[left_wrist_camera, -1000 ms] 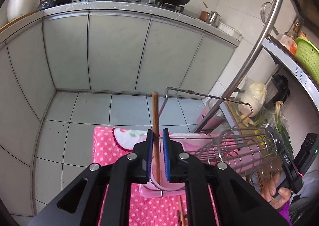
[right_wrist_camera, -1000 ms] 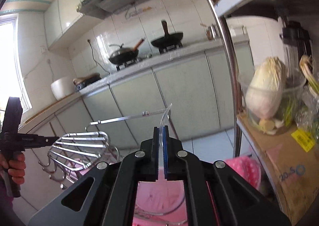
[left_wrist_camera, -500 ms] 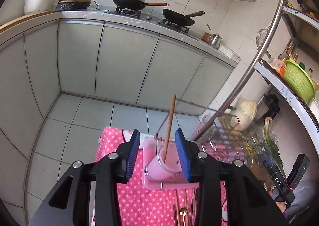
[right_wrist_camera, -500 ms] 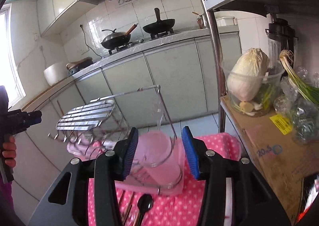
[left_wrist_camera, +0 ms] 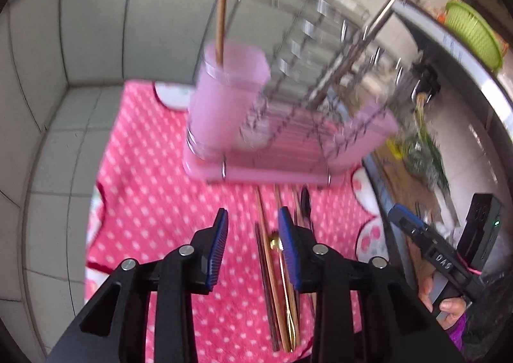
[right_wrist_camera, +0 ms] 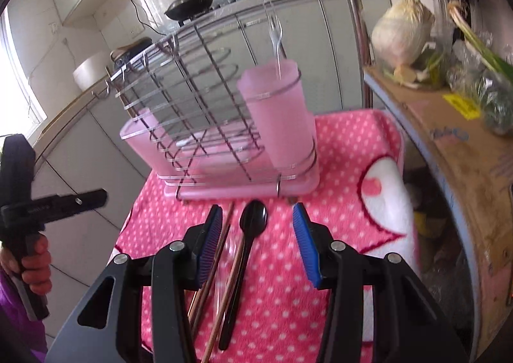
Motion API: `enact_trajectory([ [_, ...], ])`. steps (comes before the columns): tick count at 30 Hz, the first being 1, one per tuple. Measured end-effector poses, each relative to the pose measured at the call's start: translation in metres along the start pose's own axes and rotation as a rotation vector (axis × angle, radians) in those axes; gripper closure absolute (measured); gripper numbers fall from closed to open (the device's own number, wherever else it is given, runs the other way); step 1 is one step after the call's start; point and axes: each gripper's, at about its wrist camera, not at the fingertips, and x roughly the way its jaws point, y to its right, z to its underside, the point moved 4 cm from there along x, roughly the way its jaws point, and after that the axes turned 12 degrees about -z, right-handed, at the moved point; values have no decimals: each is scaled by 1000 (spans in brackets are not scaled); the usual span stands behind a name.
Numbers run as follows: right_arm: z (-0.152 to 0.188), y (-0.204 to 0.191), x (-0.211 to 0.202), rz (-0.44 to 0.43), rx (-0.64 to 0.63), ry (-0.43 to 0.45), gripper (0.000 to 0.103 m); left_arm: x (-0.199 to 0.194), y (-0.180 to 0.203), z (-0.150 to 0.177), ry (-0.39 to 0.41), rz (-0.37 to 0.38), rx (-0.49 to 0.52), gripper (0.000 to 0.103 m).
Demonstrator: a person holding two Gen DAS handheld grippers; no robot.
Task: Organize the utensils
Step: 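Lower the left gripper onto another chopstick and close on it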
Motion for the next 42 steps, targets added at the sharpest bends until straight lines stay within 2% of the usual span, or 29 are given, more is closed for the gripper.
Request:
enact_trajectory([
  [2, 7, 2, 2, 1, 11, -14, 56, 24, 6, 9, -79, -6, 15, 87],
  [5, 15, 5, 5, -5, 31, -33, 56, 56, 16, 22, -213, 13, 26, 90],
  [10, 21, 9, 9, -20, 55, -51, 56, 92, 30, 26, -310, -31, 65, 95],
  [15, 20, 11, 7, -38, 65, -45, 56, 109, 42, 17, -317, -114, 114, 96],
  [18, 19, 13, 6, -50, 73, -39, 56, 119, 45, 18, -335, -137, 130, 96],
  [28, 21, 20, 12, -57, 94, -53, 56, 138, 62, 14, -378, -168, 162, 97],
  [31, 21, 21, 16, -69, 103, -69, 56, 144, 71, 12, -368, -171, 189, 97],
  [35, 21, 23, 26, -98, 131, -101, 56, 129, 55, 5, -321, -210, 154, 99],
  [42, 20, 31, 68, -179, 276, -202, 57, 106, 15, -6, -272, -204, 49, 99],
])
